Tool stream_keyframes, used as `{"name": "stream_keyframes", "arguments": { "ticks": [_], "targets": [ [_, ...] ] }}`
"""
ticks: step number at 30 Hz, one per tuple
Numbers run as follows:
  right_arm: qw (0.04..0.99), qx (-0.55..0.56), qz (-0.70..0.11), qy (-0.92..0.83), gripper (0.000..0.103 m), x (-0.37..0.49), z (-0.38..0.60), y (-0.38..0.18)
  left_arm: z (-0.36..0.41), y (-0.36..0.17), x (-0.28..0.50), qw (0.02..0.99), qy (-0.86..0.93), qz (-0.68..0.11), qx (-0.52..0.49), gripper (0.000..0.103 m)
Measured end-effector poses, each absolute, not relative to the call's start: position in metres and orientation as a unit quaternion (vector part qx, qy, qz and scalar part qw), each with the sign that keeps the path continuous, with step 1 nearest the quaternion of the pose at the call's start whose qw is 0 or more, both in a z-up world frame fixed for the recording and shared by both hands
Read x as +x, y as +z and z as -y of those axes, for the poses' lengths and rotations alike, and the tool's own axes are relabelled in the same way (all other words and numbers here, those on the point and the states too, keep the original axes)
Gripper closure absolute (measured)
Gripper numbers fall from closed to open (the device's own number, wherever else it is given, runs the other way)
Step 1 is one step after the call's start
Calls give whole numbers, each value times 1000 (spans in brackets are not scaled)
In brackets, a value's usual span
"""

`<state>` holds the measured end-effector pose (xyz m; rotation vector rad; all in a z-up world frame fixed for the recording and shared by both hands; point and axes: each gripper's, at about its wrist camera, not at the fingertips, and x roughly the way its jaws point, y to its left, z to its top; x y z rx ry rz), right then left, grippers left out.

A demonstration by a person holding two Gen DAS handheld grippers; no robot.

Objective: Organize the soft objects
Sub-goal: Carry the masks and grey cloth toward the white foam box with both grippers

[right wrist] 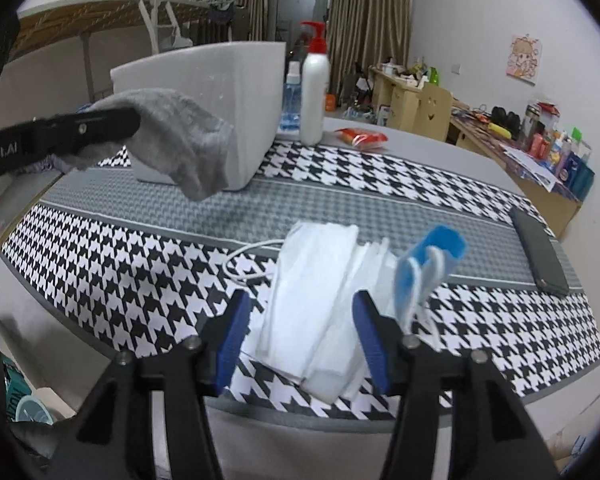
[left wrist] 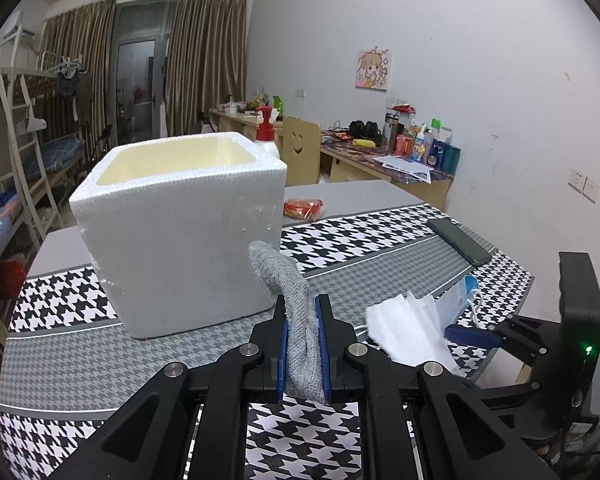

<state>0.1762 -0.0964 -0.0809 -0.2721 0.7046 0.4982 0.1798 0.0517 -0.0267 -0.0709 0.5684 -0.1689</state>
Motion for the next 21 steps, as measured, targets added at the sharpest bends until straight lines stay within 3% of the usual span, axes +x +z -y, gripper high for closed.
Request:
{"name": "stream_keyframes", "arguments": {
  "ticks": [7, 10, 15, 21],
  "targets": [
    [888, -140, -376, 225, 46, 189, 86, -97, -50, -36, 187, 953, -86, -289, -39, 90],
    [881, -143, -393, 222, 52, 193, 85, -105, -50, -37, 188, 953, -87, -289, -41, 90],
    [875, -148, -400, 228, 74, 190, 81, -106, -47, -41, 187, 951, -93, -293, -42, 90],
    [867, -116, -423, 235, 75, 196, 89, -105, -47, -44, 184, 950, -94, -296, -46, 90]
  ]
}}
